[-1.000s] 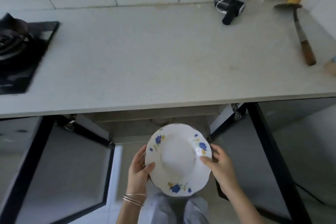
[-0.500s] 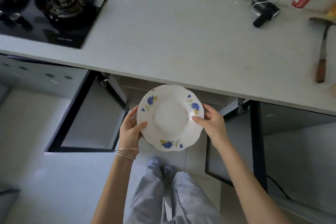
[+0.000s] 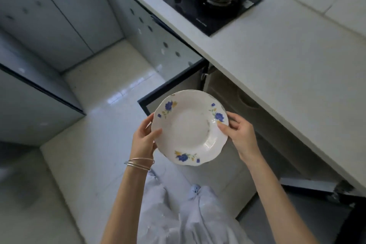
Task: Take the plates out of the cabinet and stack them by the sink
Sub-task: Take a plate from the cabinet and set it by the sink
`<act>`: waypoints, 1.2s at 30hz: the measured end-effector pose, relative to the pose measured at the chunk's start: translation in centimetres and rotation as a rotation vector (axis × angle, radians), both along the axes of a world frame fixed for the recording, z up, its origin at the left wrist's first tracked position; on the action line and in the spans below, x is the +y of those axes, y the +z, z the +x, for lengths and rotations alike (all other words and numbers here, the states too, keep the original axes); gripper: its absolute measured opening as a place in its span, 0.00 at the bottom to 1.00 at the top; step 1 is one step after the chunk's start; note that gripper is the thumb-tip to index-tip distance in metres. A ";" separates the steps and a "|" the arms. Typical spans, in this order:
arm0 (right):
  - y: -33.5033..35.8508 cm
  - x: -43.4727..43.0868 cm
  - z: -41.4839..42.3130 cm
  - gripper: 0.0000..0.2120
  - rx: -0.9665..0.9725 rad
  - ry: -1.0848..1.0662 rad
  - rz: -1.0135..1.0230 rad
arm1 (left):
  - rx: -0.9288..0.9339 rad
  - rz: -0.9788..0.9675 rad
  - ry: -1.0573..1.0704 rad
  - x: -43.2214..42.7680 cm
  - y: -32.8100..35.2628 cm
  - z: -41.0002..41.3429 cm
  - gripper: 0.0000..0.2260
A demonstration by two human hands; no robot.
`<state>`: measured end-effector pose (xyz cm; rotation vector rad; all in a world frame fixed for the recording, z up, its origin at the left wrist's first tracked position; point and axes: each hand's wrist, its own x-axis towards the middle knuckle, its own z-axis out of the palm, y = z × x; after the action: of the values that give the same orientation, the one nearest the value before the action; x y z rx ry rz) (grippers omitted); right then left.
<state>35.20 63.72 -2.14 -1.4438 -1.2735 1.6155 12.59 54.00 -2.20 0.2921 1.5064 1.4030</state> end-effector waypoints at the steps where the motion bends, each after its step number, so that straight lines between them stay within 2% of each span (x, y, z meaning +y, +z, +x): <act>1: 0.0 0.1 -1.8 0.20 0.002 0.041 0.000 | 0.003 -0.005 0.043 -0.7 -0.1 -1.4 0.20; 11: 1.5 -0.9 -21.4 0.17 0.004 0.308 0.018 | 0.011 0.008 0.356 -7.7 0.7 -16.7 0.20; 18: 2.8 -2.3 -34.0 0.14 0.036 0.360 0.031 | 0.040 0.036 0.424 -10.1 2.8 -27.7 0.21; 22: 3.1 -3.0 -39.4 0.12 0.062 0.423 0.034 | 0.043 0.035 0.484 -11.7 3.3 -32.0 0.21; 27: 2.9 -2.7 -45.0 0.14 0.070 0.517 -0.010 | 0.013 0.025 0.564 -12.7 3.1 -36.1 0.21; 36: 2.1 2.1 -54.8 0.15 0.057 0.602 -0.014 | -0.016 0.021 0.662 -9.1 2.4 -43.8 0.20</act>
<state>-19.62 65.77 -0.07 -1.0608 -1.7755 2.0238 -31.18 44.94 0.21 -0.2344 1.6515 1.9230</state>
